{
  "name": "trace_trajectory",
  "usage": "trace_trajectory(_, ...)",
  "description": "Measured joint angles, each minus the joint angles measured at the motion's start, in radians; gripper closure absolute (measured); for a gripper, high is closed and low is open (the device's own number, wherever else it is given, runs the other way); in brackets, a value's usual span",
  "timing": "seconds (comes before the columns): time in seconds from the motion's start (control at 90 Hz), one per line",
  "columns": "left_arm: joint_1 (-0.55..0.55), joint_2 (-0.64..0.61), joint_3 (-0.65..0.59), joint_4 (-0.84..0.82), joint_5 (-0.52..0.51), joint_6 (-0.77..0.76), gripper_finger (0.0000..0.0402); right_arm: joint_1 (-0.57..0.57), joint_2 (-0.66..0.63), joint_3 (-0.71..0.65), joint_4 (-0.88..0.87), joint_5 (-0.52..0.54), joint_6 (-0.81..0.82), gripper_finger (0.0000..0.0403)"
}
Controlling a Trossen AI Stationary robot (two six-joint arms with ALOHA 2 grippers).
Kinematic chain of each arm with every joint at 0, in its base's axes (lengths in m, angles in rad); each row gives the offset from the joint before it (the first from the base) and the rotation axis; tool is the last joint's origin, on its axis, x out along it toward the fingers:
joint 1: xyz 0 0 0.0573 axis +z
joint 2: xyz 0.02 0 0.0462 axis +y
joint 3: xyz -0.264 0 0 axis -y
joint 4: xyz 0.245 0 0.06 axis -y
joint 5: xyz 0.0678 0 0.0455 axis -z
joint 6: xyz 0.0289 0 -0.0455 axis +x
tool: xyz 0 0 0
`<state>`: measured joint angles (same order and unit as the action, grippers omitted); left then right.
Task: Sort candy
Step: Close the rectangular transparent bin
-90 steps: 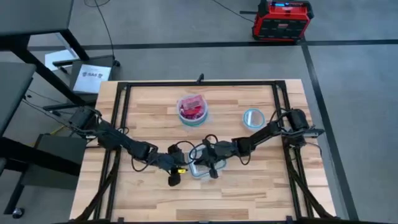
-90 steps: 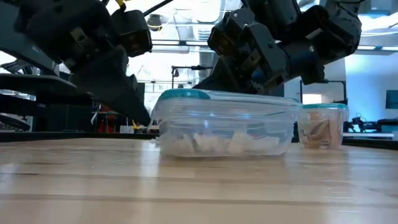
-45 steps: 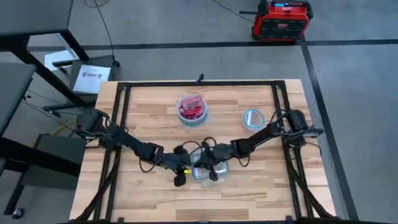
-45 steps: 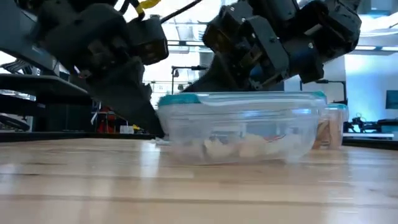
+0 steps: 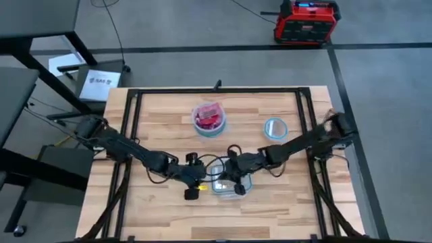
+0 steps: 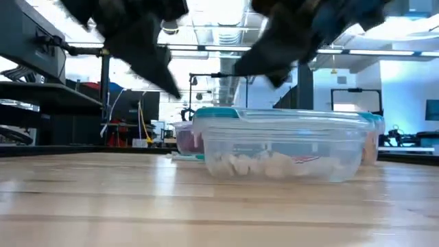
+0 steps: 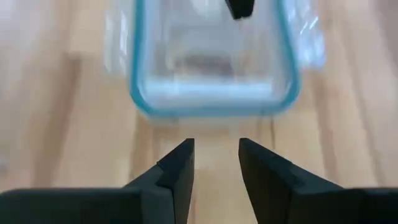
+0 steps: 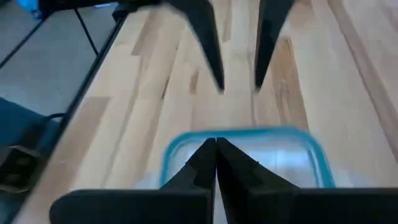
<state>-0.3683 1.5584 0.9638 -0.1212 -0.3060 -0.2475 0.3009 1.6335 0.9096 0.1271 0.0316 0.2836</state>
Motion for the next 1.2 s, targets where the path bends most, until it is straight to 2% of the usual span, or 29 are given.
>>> trace_trajectory(0.089, 0.034, -0.003, 0.015, 0.032, 0.004, 0.063, 0.0289, 0.066, -0.054, -0.001, -0.136, 0.070, 0.145, 0.0403)
trace_trajectory(0.2, 0.121, 0.023, 0.021, 0.068, 0.077, 0.098, 0.0289, 0.164, -0.053, -0.001, -0.219, 0.216, 0.343, 0.0403)
trace_trajectory(0.289, 0.185, 0.060, 0.020, 0.104, 0.132, 0.111, 0.0289, 0.222, -0.007, -0.001, -0.232, 0.320, 0.468, 0.0403)
trace_trajectory(0.433, 0.241, 0.113, 0.020, 0.139, 0.223, 0.105, 0.0289, 0.238, 0.064, 0.004, -0.207, 0.378, 0.576, 0.0403)
trace_trajectory(0.622, 0.225, 0.165, 0.018, 0.067, 0.330, -0.057, 0.0289, 0.234, 0.067, 0.003, -0.274, 0.364, 0.462, 0.0403)
trace_trajectory(0.711, 0.186, 0.188, 0.018, 0.093, 0.351, -0.121, 0.0289, 0.214, 0.031, 0.005, -0.389, 0.317, 0.434, 0.0403)
trace_trajectory(0.844, 0.134, 0.190, 0.019, 0.188, 0.347, -0.204, 0.0289, 0.167, -0.019, 0.001, -0.477, 0.309, 0.386, 0.0403)
trace_trajectory(1.011, 0.103, 0.196, 0.016, 0.309, 0.398, -0.225, 0.0289, 0.100, -0.038, -0.004, -0.409, 0.367, 0.293, 0.0403)
trace_trajectory(1.1, 0.105, 0.195, 0.019, 0.389, 0.467, -0.237, 0.0289, 0.081, -0.041, -0.004, -0.334, 0.410, 0.268, 0.0403)
trace_trajectory(1.2, 0.106, 0.180, 0.043, 0.335, 0.475, -0.208, 0.0289, 0.096, -0.041, -0.002, -0.281, 0.424, 0.292, 0.0403)
